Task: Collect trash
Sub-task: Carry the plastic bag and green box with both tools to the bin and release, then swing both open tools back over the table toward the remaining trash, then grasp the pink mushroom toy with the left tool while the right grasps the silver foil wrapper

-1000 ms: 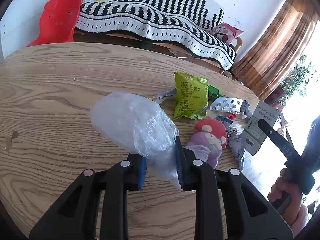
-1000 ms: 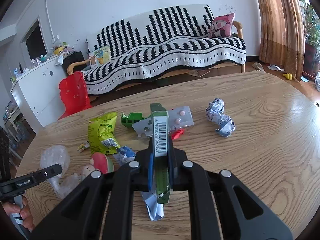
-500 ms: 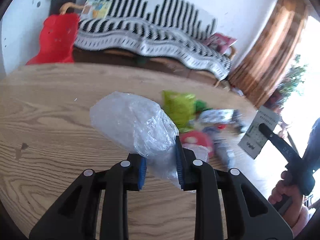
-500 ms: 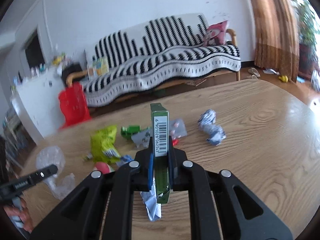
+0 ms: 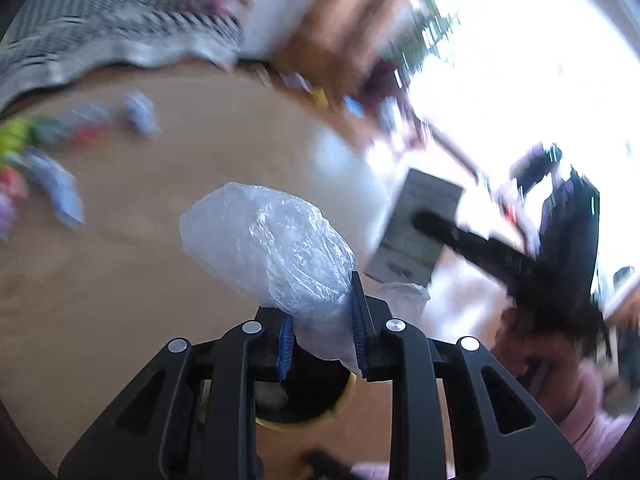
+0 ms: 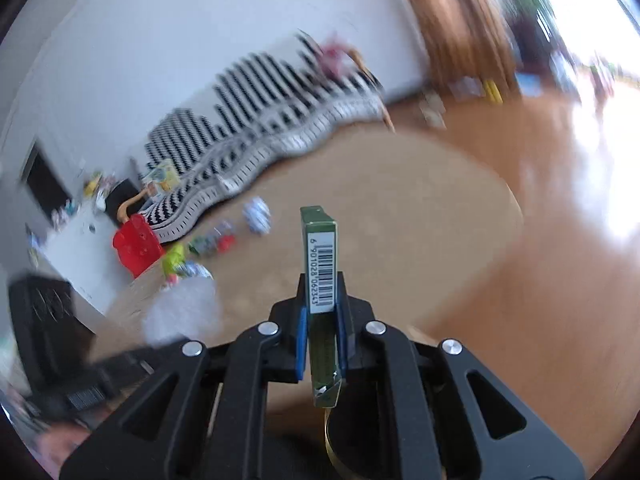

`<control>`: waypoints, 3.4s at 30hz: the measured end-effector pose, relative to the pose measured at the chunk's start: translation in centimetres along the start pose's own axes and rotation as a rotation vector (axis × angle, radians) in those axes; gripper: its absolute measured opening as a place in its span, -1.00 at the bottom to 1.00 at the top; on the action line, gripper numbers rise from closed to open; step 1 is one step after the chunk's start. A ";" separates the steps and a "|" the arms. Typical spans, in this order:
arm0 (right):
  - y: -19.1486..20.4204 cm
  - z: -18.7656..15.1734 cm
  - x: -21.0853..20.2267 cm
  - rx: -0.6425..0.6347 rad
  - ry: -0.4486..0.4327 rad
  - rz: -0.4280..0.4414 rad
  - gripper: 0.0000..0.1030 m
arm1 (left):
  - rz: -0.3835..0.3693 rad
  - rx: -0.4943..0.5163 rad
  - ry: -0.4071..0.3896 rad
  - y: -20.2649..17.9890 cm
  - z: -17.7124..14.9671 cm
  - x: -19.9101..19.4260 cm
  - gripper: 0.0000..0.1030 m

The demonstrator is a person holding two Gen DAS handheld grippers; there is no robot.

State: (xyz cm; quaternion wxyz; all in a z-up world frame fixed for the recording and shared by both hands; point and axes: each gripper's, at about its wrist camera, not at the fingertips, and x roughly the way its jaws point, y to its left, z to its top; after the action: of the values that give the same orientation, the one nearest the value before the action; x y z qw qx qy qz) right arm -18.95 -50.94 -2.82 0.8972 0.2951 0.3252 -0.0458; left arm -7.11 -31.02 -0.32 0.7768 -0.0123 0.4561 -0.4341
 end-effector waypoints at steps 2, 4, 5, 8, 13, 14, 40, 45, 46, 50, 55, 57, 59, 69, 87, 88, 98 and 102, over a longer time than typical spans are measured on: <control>-3.0 -2.1 0.5 0.039 0.060 -0.045 -0.77 | 0.002 0.046 0.117 -2.1 -1.9 3.9 -0.55; -5.9 -4.4 1.5 0.129 0.120 -0.027 -0.77 | -0.001 0.052 0.213 -2.7 -3.8 6.9 -0.55; -6.5 -5.1 1.9 0.145 0.134 -0.027 -0.77 | 0.008 0.057 0.239 -2.7 -4.4 7.7 -0.55; -7.5 -6.6 3.6 0.155 0.186 -0.037 -0.77 | 0.036 0.039 0.312 -1.9 -5.9 9.8 -0.55; -8.2 -7.1 4.6 0.155 0.212 -0.030 -0.77 | 0.023 0.017 0.319 -1.8 -5.8 10.1 -0.55; -8.3 -7.3 4.6 0.157 0.214 -0.028 -0.77 | 0.026 0.017 0.327 -1.7 -5.8 10.2 -0.55; 3.0 -3.4 5.0 -0.150 0.046 -0.087 0.87 | 0.497 -0.233 -0.074 13.0 -2.0 -8.4 0.88; 11.2 -0.9 10.1 -0.234 0.126 0.102 0.87 | 0.598 -0.303 -0.080 18.5 -2.1 -11.2 0.88; 13.7 -0.6 11.7 -0.304 0.133 0.107 0.87 | 0.605 -0.305 -0.073 19.5 -2.3 -11.6 0.88; 19.5 -0.9 17.1 -0.504 0.150 0.002 0.87 | 0.590 -0.329 -0.010 23.4 -0.7 -10.6 0.88; 23.1 -1.1 22.2 -0.562 0.253 0.006 0.87 | 0.576 -0.276 0.030 26.2 1.8 -8.5 0.88; 24.3 -0.5 23.6 -0.559 0.257 0.008 0.87 | 0.563 -0.256 0.037 26.8 2.6 -8.2 0.88; 25.9 0.5 25.6 -0.542 0.257 0.005 0.87 | 0.538 -0.234 0.034 27.9 3.8 -8.0 0.88; 30.2 -0.1 33.2 -0.704 0.358 -0.105 0.88 | 0.565 -0.030 0.045 29.8 5.4 -5.2 0.89; 28.7 -0.3 32.4 -0.692 0.284 -0.074 0.90 | 0.566 -0.017 0.008 29.8 5.4 -5.1 0.89; 28.6 -0.3 32.4 -0.692 0.284 -0.074 0.90 | 0.566 -0.017 0.008 29.9 5.4 -5.1 0.89; 28.4 -0.4 31.3 -0.674 0.257 -0.094 0.45 | 0.568 0.013 -0.014 28.6 5.7 -5.1 -0.01; 29.1 -1.1 30.4 -0.706 0.234 -0.094 -0.61 | 0.525 -0.015 -0.018 27.7 5.6 -5.3 -0.06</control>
State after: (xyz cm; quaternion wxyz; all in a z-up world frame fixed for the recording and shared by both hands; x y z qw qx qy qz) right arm 12.21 -23.06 -7.52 0.8974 -0.0444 0.4345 0.0623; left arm 14.21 -12.23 -4.89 0.8669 0.0969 0.4396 -0.2141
